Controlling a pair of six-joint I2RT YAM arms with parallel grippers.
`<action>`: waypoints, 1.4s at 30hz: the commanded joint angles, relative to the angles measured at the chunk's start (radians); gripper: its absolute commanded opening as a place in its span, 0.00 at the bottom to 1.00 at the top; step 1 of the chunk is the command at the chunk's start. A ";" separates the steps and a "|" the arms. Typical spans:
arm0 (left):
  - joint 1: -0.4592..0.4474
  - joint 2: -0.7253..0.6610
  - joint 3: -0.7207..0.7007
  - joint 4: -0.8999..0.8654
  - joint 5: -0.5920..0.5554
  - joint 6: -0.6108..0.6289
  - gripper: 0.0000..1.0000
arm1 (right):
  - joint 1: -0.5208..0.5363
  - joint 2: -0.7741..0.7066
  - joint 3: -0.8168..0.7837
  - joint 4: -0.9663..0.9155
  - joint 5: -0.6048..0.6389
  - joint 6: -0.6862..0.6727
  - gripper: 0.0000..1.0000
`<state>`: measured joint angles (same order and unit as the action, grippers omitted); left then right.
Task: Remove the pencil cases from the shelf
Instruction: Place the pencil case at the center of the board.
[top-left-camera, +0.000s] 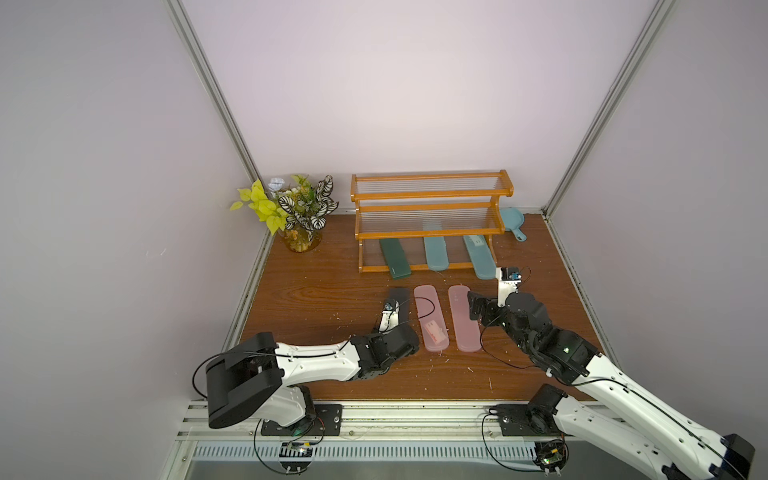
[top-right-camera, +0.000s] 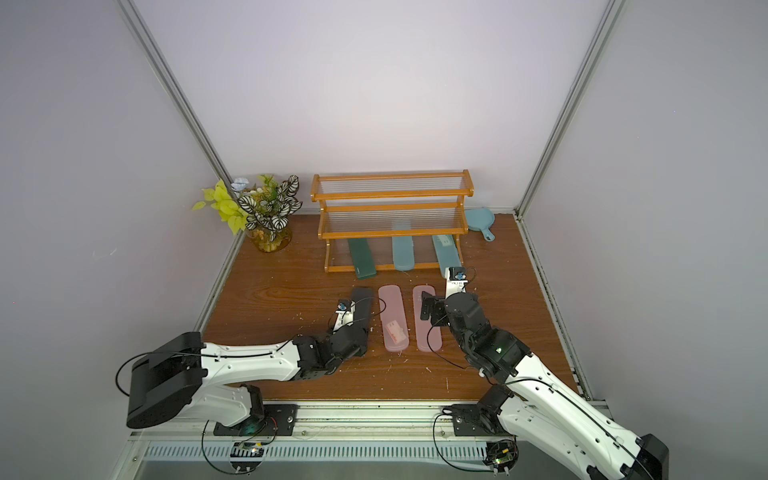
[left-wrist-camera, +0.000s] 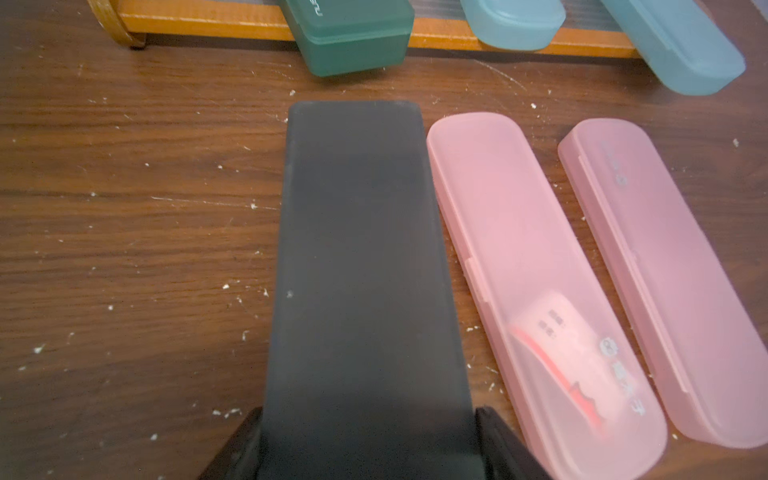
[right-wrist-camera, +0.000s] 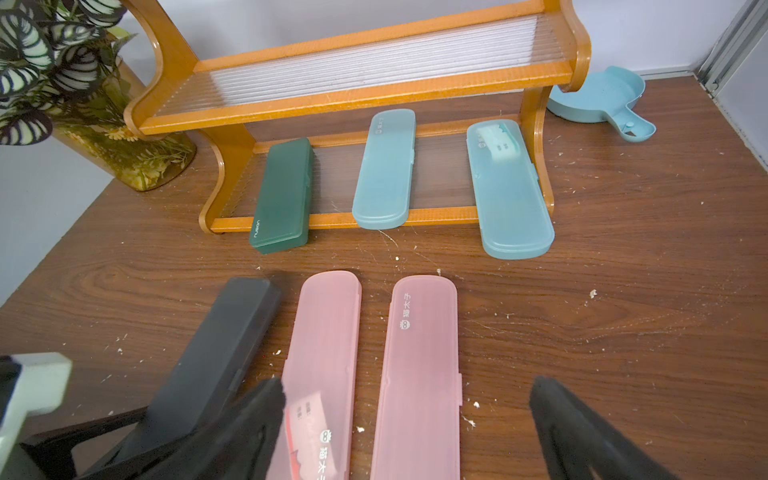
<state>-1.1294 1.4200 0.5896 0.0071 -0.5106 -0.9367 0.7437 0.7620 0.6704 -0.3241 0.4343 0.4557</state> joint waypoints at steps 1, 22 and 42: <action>-0.025 0.035 0.035 0.032 -0.041 -0.026 0.44 | -0.003 -0.019 -0.009 -0.013 -0.012 -0.015 0.99; -0.073 0.156 0.092 0.029 -0.035 -0.087 0.74 | -0.005 -0.077 -0.013 -0.073 -0.009 0.007 0.99; 0.054 -0.074 0.332 -0.410 -0.078 -0.047 0.99 | -0.006 -0.116 -0.053 -0.072 -0.134 0.014 0.99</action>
<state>-1.1332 1.3636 0.8928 -0.2985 -0.6125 -1.0321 0.7433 0.6476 0.6270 -0.4053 0.3531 0.4606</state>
